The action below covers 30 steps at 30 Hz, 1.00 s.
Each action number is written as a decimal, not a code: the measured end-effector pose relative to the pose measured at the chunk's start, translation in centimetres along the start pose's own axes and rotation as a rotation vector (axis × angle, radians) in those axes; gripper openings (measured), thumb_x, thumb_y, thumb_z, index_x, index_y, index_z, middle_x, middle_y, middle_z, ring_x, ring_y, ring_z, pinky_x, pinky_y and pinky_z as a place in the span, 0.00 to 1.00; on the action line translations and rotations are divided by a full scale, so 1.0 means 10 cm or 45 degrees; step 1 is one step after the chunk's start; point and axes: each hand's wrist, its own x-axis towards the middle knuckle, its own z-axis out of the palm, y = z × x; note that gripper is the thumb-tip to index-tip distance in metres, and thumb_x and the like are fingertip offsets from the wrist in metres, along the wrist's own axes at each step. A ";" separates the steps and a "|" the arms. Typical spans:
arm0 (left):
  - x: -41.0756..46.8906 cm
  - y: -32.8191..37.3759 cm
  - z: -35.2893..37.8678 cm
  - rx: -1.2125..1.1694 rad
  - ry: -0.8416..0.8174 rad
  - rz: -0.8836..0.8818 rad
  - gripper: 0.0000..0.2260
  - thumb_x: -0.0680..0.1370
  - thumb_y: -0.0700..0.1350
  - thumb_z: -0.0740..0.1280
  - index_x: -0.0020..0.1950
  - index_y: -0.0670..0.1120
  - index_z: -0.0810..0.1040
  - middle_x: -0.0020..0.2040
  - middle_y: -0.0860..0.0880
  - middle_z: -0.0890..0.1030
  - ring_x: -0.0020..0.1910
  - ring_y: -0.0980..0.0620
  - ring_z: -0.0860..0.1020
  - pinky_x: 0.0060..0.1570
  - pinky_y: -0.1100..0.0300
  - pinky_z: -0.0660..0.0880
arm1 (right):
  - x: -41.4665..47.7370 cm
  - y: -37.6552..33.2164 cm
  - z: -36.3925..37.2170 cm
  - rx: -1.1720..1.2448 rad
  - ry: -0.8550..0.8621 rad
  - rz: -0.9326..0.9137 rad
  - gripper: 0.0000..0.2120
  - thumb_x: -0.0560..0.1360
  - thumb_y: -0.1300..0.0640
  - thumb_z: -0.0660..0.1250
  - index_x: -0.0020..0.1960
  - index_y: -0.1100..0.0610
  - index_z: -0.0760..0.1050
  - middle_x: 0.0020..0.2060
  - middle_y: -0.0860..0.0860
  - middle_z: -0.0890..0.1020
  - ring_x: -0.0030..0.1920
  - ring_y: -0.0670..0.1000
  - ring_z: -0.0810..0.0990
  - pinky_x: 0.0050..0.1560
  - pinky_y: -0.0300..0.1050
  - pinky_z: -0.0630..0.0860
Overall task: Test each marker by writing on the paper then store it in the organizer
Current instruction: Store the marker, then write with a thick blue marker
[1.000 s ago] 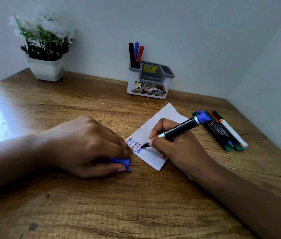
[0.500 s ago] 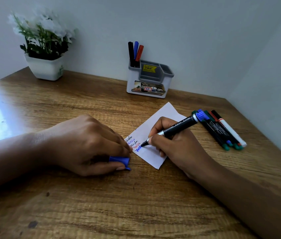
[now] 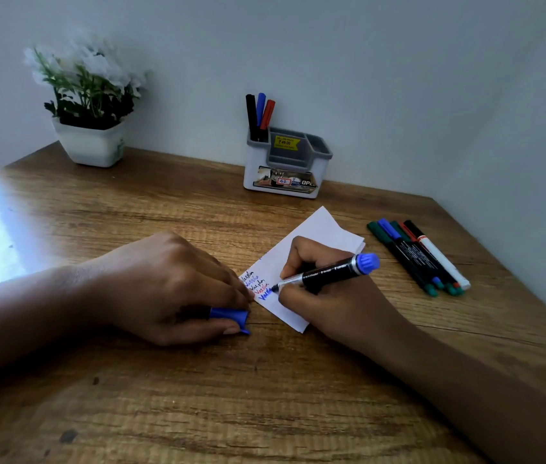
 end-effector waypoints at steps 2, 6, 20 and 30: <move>0.01 0.00 -0.01 -0.011 -0.005 -0.012 0.12 0.79 0.53 0.66 0.55 0.49 0.84 0.55 0.55 0.84 0.57 0.61 0.81 0.45 0.59 0.82 | 0.02 0.01 -0.02 0.049 0.022 0.033 0.04 0.69 0.59 0.69 0.39 0.55 0.74 0.36 0.49 0.80 0.36 0.41 0.75 0.32 0.32 0.69; 0.01 0.02 -0.02 -0.003 -0.011 -0.024 0.12 0.80 0.54 0.64 0.55 0.49 0.83 0.55 0.55 0.84 0.57 0.61 0.81 0.45 0.59 0.82 | 0.07 0.06 -0.02 0.181 0.081 0.151 0.04 0.70 0.60 0.69 0.37 0.55 0.76 0.32 0.48 0.79 0.32 0.41 0.75 0.34 0.40 0.72; 0.02 0.02 0.00 -0.409 0.293 -0.473 0.17 0.74 0.64 0.66 0.56 0.58 0.82 0.52 0.65 0.83 0.49 0.66 0.82 0.46 0.65 0.80 | -0.02 -0.02 -0.21 0.927 0.165 0.177 0.06 0.73 0.66 0.66 0.44 0.56 0.75 0.28 0.52 0.74 0.28 0.46 0.71 0.27 0.41 0.72; 0.07 0.09 -0.03 -0.597 0.437 -0.671 0.21 0.68 0.72 0.65 0.53 0.63 0.80 0.41 0.58 0.85 0.40 0.57 0.84 0.42 0.61 0.80 | -0.09 -0.12 -0.22 1.041 0.051 0.063 0.09 0.75 0.62 0.63 0.43 0.57 0.82 0.33 0.54 0.80 0.33 0.49 0.77 0.28 0.43 0.78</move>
